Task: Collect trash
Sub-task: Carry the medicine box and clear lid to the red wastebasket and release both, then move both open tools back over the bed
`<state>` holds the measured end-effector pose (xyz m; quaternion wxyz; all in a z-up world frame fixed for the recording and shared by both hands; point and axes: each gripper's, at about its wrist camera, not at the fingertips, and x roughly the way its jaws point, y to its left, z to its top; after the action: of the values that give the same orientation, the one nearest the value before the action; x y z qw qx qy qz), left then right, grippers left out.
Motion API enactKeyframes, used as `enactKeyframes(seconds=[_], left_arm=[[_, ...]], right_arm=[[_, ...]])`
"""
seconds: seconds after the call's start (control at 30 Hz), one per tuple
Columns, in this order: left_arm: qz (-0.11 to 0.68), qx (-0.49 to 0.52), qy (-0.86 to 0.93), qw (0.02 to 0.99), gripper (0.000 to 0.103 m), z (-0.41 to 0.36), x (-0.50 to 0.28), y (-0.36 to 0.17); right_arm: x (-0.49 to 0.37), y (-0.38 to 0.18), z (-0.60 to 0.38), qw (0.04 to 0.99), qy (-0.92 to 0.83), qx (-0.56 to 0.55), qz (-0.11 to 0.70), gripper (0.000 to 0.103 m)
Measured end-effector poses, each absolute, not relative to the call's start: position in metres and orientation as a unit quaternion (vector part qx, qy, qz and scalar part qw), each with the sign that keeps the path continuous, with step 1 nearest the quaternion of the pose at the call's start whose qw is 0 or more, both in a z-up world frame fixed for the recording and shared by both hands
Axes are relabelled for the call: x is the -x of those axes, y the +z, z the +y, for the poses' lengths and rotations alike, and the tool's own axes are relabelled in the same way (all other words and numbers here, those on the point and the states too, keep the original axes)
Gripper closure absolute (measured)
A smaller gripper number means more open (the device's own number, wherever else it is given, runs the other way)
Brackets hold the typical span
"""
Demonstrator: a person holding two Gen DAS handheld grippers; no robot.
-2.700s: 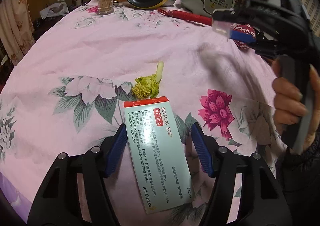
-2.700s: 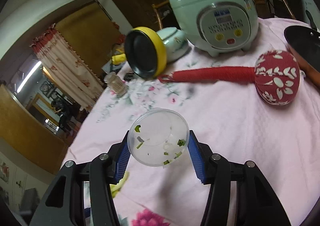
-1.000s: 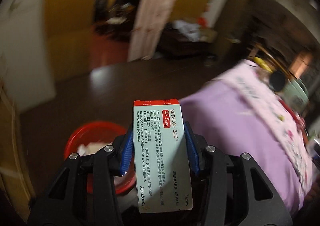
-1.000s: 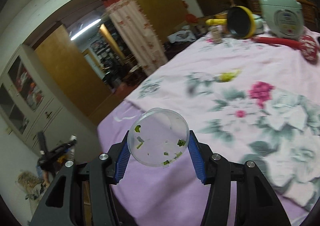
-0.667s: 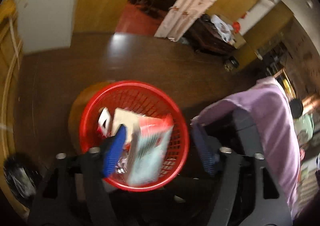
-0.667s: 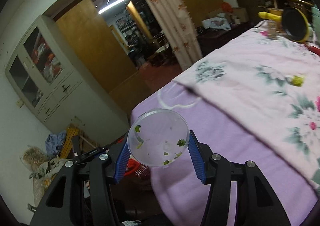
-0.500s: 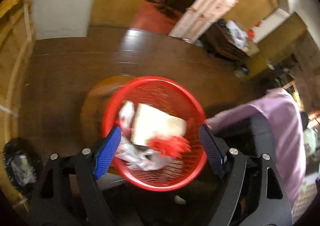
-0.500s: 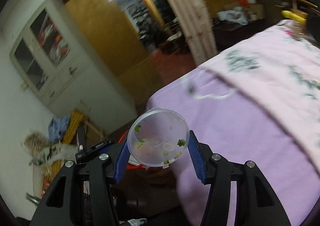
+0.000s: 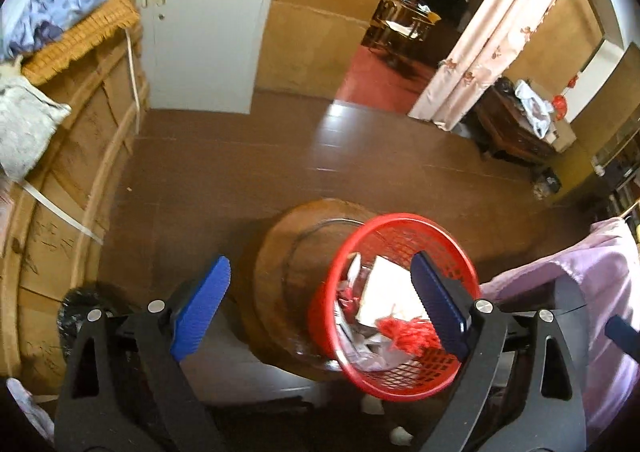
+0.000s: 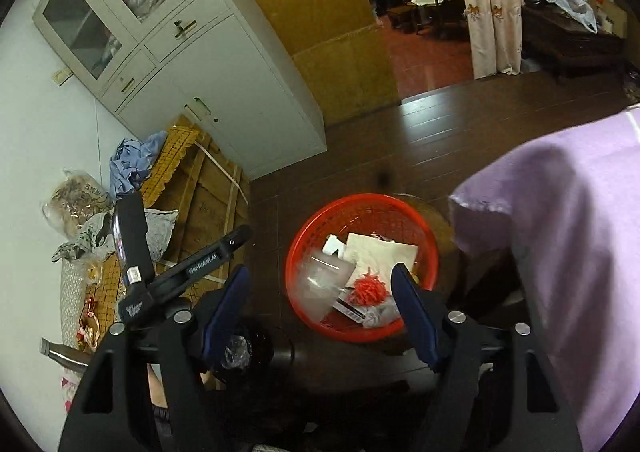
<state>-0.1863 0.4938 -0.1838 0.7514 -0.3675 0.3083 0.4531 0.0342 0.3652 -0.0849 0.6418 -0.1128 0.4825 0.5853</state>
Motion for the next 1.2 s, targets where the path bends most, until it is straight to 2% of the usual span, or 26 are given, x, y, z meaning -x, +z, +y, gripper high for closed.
enactKeyframes(seconds=[0.2,0.43,0.73,1.07,1.2], left_arm=[[0.311,0.369,0.442,0.756,0.013,0.492,0.178,-0.187],[0.313,0.348,0.426,0.774,0.013,0.472,0.158,-0.172],[0.319,0.259,0.397,0.821,0.011,0.408,0.113,-0.129],[0.33,0.19,0.327,0.865,0.01,0.343,0.055,-0.095],[0.335,0.157,0.286,0.884,0.01,0.313,0.025,-0.081]], right_arm=[[-0.054,-0.07,0.33,0.665,0.571,0.094,0.472,0.03],[-0.114,-0.035,0.241,0.725,0.52,0.048,0.449,0.027],[-0.181,-0.009,0.129,0.797,0.433,0.011,0.422,0.026],[-0.21,0.021,0.007,0.853,0.358,-0.04,0.377,0.026],[-0.222,0.034,-0.042,0.876,0.321,-0.063,0.355,0.021]])
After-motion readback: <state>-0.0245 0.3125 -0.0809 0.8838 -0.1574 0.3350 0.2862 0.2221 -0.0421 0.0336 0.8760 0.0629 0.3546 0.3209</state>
